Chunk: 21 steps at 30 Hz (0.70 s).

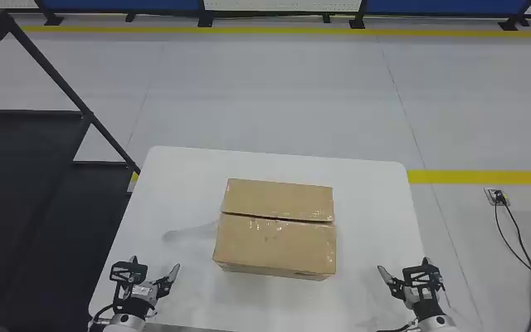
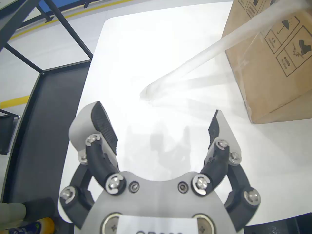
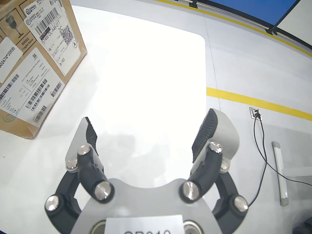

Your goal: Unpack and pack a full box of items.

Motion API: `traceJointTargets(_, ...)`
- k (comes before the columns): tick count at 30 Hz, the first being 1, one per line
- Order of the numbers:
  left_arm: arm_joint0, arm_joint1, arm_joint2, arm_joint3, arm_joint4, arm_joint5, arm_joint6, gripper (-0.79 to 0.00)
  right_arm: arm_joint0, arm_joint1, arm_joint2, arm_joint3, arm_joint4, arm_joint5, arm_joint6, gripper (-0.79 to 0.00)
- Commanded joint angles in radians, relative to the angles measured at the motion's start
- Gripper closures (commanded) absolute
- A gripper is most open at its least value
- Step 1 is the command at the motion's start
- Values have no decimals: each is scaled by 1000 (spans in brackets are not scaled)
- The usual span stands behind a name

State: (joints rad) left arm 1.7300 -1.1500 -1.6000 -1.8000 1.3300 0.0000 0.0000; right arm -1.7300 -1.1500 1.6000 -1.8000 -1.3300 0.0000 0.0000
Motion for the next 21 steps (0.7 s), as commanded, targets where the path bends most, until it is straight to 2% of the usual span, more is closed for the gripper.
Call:
traceJointTargets(1,0,0,0,0,0,0,0,-784,0,0,0,0,0,0,0,-785)
traceJointTargets(13,-1,0,2,-1,-3,-4,0,-785,1,0,-2,-5,3,-5,-2,-785)
traceJointTargets(18,-19,-2,-12,12,-51,-43,22,-785,11,-2,-3,-82,61,-73,-3,-785)
traceJointTargets(21,-36,-2,-32,14,-106,-83,36,-785,20,0,9,-133,133,-144,46,-785)
